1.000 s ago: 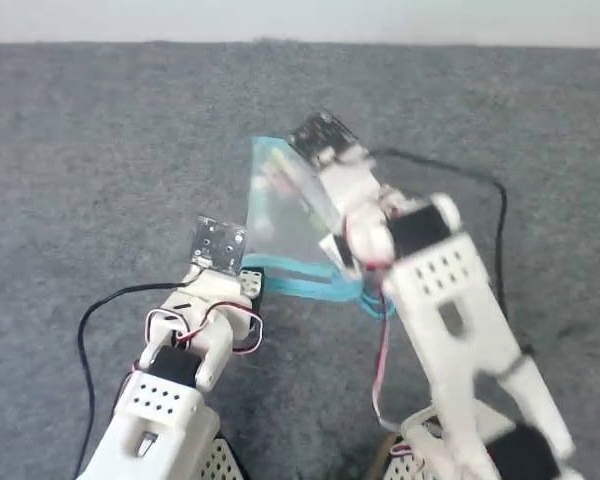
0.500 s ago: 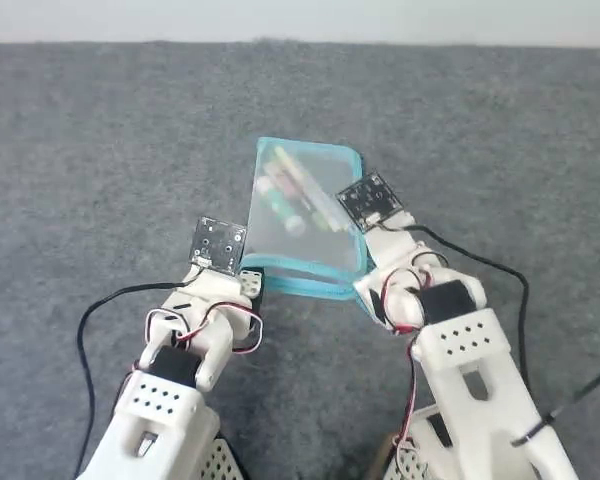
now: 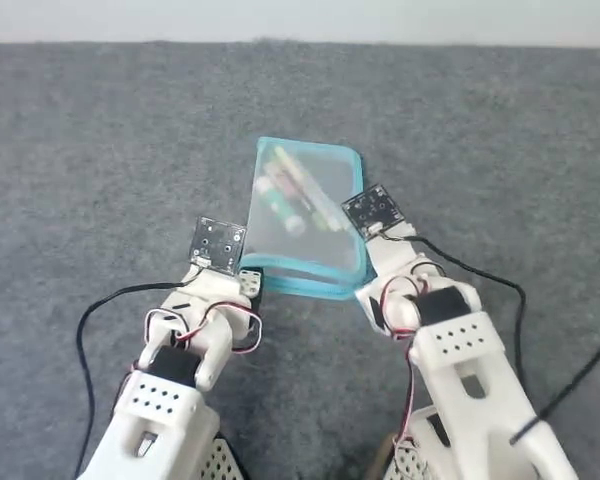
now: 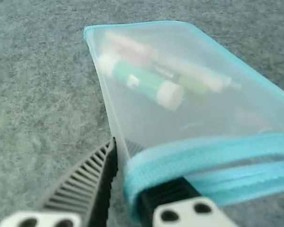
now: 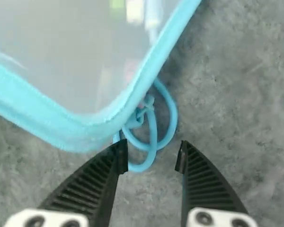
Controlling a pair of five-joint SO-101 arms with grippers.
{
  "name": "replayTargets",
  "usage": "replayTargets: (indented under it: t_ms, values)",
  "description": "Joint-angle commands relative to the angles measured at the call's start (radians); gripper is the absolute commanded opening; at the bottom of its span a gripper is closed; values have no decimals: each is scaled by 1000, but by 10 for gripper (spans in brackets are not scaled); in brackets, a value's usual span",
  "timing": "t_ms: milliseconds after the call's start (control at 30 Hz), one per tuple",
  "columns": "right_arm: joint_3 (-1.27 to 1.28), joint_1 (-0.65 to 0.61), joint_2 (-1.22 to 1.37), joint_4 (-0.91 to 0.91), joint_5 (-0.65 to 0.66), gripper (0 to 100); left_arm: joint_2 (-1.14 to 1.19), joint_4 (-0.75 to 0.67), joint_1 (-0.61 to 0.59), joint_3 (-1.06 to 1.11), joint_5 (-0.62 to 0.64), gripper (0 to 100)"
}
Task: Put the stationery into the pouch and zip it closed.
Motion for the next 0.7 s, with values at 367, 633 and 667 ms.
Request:
replayTargets:
  t_ms: [367,633,667]
  values:
    - [146,-142,-148,-213,37,165,-17,-29,-51,-62,2,12]
    - [123,-142,50,-526,35,162,-15,-29,-51,-59,2,12]
    - [112,-142,77,-553,35,162,-15,-29,-51,-59,2,12]
